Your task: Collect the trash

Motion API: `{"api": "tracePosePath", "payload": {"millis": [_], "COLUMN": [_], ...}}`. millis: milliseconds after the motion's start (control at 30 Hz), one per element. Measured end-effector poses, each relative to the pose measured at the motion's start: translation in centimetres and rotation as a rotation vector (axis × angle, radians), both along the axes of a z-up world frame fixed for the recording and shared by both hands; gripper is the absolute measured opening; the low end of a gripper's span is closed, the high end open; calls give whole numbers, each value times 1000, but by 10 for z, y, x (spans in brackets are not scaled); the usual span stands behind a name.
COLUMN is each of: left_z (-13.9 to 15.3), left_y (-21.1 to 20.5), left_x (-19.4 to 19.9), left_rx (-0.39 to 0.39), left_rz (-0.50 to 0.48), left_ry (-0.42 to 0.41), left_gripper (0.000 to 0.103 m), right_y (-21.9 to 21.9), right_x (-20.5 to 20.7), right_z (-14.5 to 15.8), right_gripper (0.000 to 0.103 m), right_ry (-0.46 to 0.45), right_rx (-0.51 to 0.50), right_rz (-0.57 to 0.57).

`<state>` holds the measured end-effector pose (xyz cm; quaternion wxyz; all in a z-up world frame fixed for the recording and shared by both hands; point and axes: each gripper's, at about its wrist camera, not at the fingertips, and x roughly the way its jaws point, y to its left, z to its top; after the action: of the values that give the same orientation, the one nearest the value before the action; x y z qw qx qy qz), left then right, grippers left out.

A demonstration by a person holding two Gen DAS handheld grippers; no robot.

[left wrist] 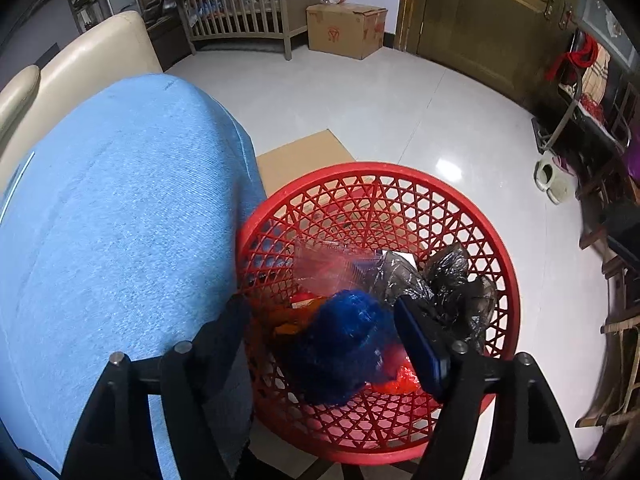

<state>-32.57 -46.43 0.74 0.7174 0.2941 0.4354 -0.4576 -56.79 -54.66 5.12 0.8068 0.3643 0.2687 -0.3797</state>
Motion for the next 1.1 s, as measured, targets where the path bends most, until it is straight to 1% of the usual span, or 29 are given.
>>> {"api": "tracePosePath", "payload": {"millis": [67,167,267,467,600,667,700,800,867,933,1000,1067,1100], "left_z": [6,19,32,65,87,95,98,103,103,102,100,98,97], "left_y": [5,15,26,52,80,97,106,131,145,155,165,170,173], "left_x": [1,3,6,16,24,28,31,37,39,43,49,51,52], "left_rx": [-17,-50,-89,-201,-264,-285,-288,-305,-304,-298,-300,-297,-298], "left_rz": [0,8,21,60,94,123,144,183,215,237,251,261,265], "left_ry": [6,-11,1,16,3,-26,-51,-98,-120,-128,-114,-110,-107], "left_gripper": [76,76,76,76,77,81,85,85,85,85,85,85,85], "right_y": [3,8,14,31,51,63,68,88,98,107,116,126,130], "right_x": [3,7,11,21,29,34,36,48,56,63,68,72,72], "right_z": [1,6,10,24,34,36,35,27,21,17,17,18,18], "right_gripper": [68,68,68,68,68,72,72,72,72,72,73,82,83], "right_ry": [4,4,5,19,21,31,36,72,82,95,108,120,118], "right_rx": [-7,-20,-34,-88,-124,-144,-152,-166,-155,-161,-185,-217,-225], "right_rz": [7,17,27,51,74,83,89,125,145,153,163,169,172]}}
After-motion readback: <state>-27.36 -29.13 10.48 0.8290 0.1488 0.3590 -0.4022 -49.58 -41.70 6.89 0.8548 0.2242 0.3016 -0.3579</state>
